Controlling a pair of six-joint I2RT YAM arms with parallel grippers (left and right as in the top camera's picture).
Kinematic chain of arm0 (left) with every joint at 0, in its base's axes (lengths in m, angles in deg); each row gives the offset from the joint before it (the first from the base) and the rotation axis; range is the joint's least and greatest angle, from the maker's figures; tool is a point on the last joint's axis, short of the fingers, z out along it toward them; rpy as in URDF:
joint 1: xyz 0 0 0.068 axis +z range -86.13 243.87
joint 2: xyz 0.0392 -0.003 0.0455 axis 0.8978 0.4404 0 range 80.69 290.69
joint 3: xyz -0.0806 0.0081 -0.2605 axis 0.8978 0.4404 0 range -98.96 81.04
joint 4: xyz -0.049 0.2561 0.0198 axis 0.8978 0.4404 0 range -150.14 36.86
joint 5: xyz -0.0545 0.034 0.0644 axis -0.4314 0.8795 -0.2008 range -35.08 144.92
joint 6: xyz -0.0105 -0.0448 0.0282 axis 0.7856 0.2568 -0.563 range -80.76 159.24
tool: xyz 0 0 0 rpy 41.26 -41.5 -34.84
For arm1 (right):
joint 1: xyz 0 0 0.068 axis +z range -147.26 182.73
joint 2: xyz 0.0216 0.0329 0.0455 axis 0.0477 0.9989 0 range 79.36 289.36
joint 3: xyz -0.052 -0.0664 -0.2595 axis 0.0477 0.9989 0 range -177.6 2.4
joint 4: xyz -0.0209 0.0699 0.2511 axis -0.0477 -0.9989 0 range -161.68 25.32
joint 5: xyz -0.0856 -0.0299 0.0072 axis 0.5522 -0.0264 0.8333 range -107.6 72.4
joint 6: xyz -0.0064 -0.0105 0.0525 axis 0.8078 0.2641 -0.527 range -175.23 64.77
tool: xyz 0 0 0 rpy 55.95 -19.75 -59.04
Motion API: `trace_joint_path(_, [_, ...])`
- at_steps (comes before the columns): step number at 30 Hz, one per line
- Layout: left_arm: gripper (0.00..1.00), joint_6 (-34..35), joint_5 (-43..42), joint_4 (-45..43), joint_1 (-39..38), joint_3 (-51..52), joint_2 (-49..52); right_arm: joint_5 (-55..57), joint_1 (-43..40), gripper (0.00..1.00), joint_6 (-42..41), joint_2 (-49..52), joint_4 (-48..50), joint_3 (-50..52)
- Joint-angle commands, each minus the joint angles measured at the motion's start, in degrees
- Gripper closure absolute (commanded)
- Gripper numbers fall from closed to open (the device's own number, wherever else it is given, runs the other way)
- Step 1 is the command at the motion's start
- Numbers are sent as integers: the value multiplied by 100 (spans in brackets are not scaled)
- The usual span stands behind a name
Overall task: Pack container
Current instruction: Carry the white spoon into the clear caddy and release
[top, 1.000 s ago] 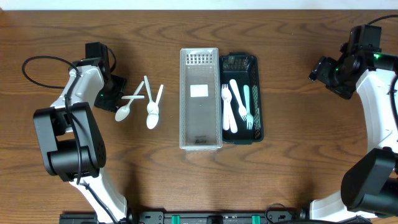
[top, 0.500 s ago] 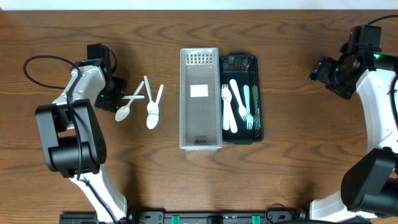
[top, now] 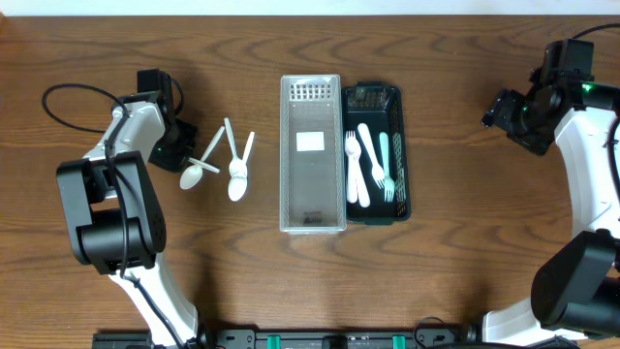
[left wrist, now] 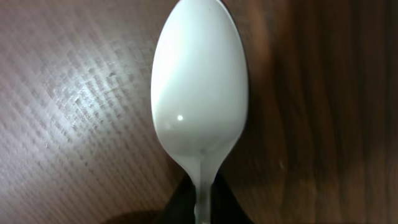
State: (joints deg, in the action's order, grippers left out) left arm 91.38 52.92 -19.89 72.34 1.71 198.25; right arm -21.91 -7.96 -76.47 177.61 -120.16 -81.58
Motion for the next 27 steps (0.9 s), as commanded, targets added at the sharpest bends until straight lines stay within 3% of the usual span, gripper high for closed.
trace_joint_path(1, [94, -1110, -35, 120, 11, -245, -354, -22, -15, 24, 24, -11, -4, -33])
trace_joint_path(8, [94, -2033, -59, 765, -407, -911, -1532, -24, 46, 24, 26, -11, -4, -33])
trace_joint_path(14, [94, -2940, -98, 1010, -1768, -984, -2459, -22, 63, 23, 26, -11, 17, -33])
trace_joint_path(19, [94, -3220, 127, 1043, -3215, -949, -2321, -22, 63, 23, 15, -11, 61, -33])
trace_joint_path(27, [94, -3156, 306, 1049, -4037, -772, -1434, -22, 63, 23, 7, -11, 59, -33])
